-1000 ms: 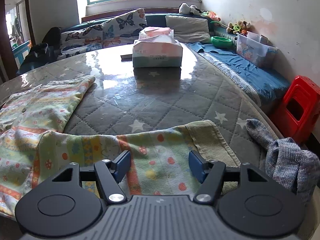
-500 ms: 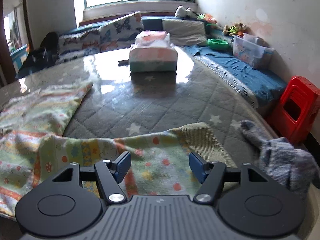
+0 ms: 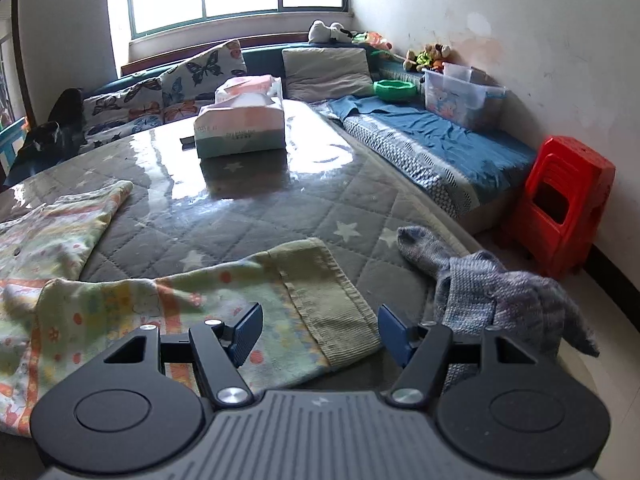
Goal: Fold clothes
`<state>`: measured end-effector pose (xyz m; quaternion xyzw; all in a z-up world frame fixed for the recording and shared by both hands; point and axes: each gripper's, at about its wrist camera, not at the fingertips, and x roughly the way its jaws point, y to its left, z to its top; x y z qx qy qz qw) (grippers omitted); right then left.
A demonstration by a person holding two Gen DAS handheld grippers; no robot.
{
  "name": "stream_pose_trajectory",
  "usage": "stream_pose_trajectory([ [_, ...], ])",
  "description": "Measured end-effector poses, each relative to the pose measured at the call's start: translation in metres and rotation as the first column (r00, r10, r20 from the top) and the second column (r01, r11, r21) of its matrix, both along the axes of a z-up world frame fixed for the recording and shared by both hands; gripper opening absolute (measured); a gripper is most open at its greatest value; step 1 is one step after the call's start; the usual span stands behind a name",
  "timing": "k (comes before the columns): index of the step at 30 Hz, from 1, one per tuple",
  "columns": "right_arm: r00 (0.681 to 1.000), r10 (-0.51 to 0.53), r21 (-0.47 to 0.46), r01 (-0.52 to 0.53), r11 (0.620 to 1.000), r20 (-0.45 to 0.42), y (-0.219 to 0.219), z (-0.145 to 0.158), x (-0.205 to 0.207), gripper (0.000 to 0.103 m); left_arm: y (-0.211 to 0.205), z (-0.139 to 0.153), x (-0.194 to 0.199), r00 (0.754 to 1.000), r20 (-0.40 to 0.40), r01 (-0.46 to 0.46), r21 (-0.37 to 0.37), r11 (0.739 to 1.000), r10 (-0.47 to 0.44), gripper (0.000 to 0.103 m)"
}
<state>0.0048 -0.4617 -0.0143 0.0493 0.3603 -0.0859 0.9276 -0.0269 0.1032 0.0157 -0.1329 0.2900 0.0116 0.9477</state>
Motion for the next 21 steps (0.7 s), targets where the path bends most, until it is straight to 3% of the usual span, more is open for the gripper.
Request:
stream_pose_trajectory([
  [2,1.000,-0.002,0.000,0.002,1.000,0.003,0.001,-0.002,0.000,0.064,-0.014,-0.001,0.003,0.999,-0.006,0.036,0.000,0.999,-0.036,0.103],
  [7,1.000,-0.009,-0.013,0.009,1.000,0.014,0.002,-0.004,-0.001,0.050,-0.042,-0.003,0.012,0.993,-0.021,0.115,-0.012,0.993,-0.116,0.103],
  [14,0.999,-0.025,-0.009,0.025,1.000,0.029,-0.003,-0.006,-0.004,0.057,-0.086,-0.003,0.020,0.974,-0.023,0.226,0.006,0.974,-0.226,0.103],
  [17,0.999,-0.020,0.005,0.020,1.000,0.036,-0.004,-0.006,-0.007,0.040,-0.101,-0.003,0.023,0.965,-0.027,0.262,0.023,0.965,-0.261,0.103],
  [18,0.999,-0.019,0.024,0.018,1.000,0.036,-0.005,-0.005,-0.007,0.025,-0.106,-0.004,0.024,0.962,-0.030,0.273,0.029,0.961,-0.272,0.103],
  [19,0.999,-0.018,0.043,0.016,0.999,0.037,-0.007,-0.005,-0.007,0.018,-0.112,-0.004,0.025,0.958,-0.033,0.285,0.035,0.958,-0.283,0.103],
  [21,0.999,-0.021,0.072,0.018,0.997,0.040,-0.008,-0.003,-0.009,0.014,-0.124,-0.007,0.026,0.949,-0.045,0.313,0.049,0.949,-0.311,0.103],
])
